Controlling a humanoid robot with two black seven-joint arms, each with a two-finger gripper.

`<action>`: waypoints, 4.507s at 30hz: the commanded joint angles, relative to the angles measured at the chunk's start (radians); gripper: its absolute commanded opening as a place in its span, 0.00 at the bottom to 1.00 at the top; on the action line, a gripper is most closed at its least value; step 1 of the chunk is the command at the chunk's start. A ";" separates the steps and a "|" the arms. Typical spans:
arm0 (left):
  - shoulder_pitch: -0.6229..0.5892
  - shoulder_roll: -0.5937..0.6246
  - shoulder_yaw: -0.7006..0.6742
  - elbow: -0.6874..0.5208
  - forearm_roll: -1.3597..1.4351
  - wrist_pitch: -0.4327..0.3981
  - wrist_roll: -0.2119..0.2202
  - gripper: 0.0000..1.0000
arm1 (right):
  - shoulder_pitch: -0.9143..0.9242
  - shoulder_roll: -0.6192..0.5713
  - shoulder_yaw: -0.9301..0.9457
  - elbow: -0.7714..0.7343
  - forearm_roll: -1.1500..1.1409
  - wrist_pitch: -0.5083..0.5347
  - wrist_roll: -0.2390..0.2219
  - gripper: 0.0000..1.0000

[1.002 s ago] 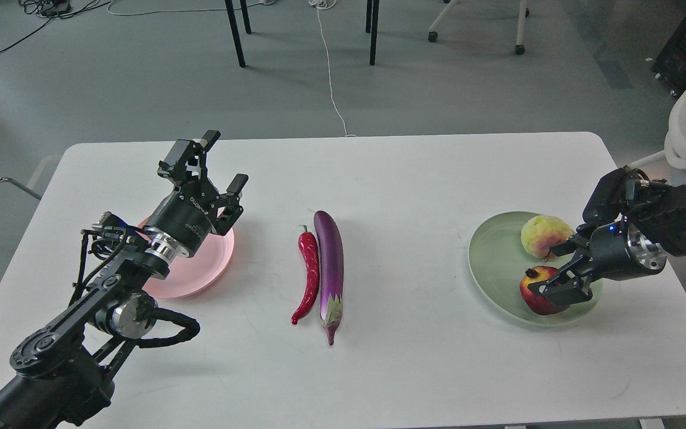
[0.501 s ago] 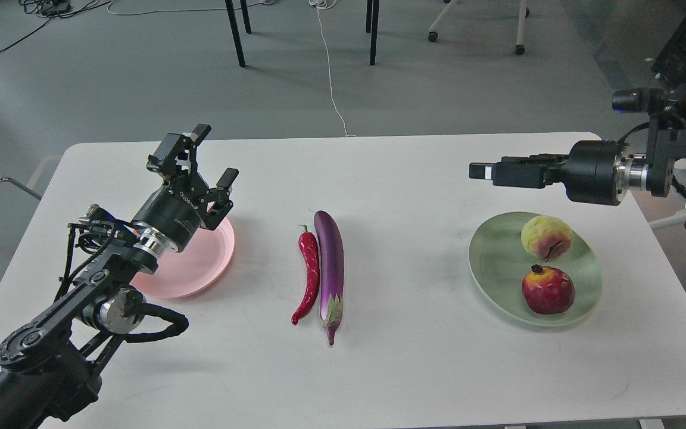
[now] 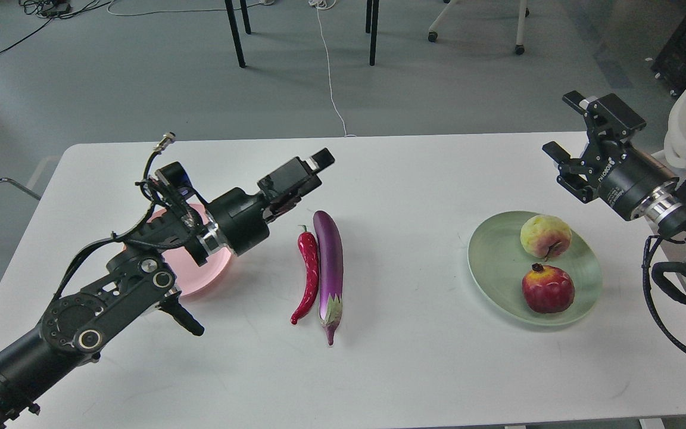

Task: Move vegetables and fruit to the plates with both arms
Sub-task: 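Raise the right gripper away and move the left gripper toward the eggplant, then grasp the purple eggplant with the left gripper, then lift the eggplant and lower it onto the pink plate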

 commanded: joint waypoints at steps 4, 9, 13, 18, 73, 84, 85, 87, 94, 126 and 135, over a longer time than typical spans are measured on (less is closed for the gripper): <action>-0.239 -0.007 0.241 0.047 0.263 -0.078 0.197 0.98 | -0.048 -0.007 0.056 -0.005 0.005 -0.002 0.000 0.99; -0.299 -0.014 0.276 0.058 0.227 -0.215 0.323 0.98 | -0.104 0.028 0.128 -0.021 0.110 -0.002 0.000 0.99; -0.303 -0.033 0.278 0.061 0.189 -0.248 0.433 0.98 | -0.152 0.085 0.196 -0.077 0.145 -0.001 0.000 0.99; -0.296 -0.051 0.279 0.050 -0.025 -0.248 0.594 0.98 | -0.206 0.146 0.271 -0.087 0.145 -0.002 0.000 0.99; -0.250 -0.086 0.391 0.110 -0.038 -0.184 0.607 0.82 | -0.247 0.165 0.308 -0.088 0.149 0.004 0.000 0.99; -0.248 -0.086 0.393 0.111 -0.033 -0.189 0.601 0.77 | -0.249 0.163 0.308 -0.090 0.148 0.004 0.000 0.99; -0.248 -0.086 0.393 0.111 -0.033 -0.190 0.599 0.75 | -0.249 0.163 0.308 -0.090 0.148 0.004 0.000 0.99; -0.248 -0.086 0.393 0.111 -0.033 -0.193 0.590 0.70 | -0.249 0.163 0.308 -0.090 0.148 0.004 0.000 0.99; -0.254 -0.088 0.393 0.113 -0.032 -0.197 0.582 0.30 | -0.250 0.163 0.306 -0.090 0.146 0.004 0.000 0.99; -0.403 0.411 0.489 0.082 -0.090 -0.248 0.291 0.23 | -0.250 0.162 0.299 -0.088 0.131 0.004 0.000 0.99; -0.400 0.483 0.549 0.101 -0.057 -0.248 0.242 0.24 | -0.252 0.163 0.296 -0.088 0.129 0.004 0.000 0.99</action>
